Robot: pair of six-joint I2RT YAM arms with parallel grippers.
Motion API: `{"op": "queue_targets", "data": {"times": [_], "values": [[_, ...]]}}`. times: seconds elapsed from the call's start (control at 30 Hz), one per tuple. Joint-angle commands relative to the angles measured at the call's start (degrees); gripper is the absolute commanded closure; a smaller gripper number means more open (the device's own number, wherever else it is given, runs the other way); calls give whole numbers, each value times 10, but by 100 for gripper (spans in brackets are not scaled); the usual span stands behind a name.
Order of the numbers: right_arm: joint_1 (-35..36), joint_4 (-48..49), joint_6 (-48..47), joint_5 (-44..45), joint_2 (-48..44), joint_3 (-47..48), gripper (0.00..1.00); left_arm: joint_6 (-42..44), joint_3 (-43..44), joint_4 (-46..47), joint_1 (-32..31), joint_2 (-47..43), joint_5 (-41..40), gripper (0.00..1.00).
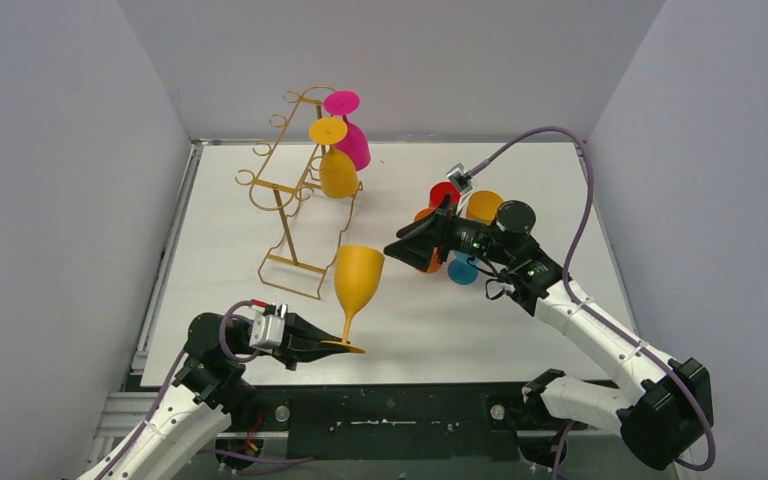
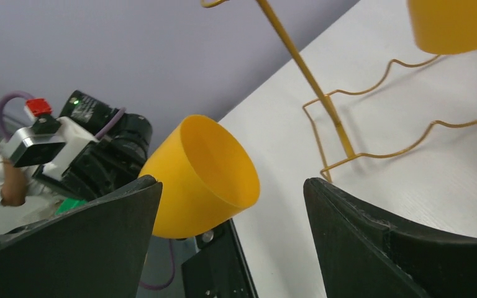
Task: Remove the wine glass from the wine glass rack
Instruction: Place the wine glass at the center of the board.
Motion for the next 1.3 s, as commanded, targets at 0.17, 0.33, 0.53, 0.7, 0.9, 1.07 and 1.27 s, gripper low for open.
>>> {"op": "queue_targets", "data": {"times": [0.17, 0.33, 0.53, 0.7, 0.9, 1.07, 1.27], "values": [[0, 218, 109, -151, 7, -21, 19, 39, 7, 54, -2, 51, 94, 100], [0, 191, 120, -187, 42, 4, 29, 26, 4, 78, -2, 49, 105, 100], [3, 127, 100, -223, 68, 45, 38, 13, -5, 87, -2, 31, 109, 100], [9, 142, 141, -264, 89, 69, 44, 12, -7, 84, -2, 32, 111, 100], [21, 115, 155, -285, 99, 91, 53, 13, -8, 83, -2, 43, 118, 100], [30, 32, 132, -284, 109, 111, 59, 13, -9, 79, -2, 41, 119, 100], [32, -72, 93, -263, 110, 135, 65, 10, -12, 85, -1, 38, 118, 100]]}}
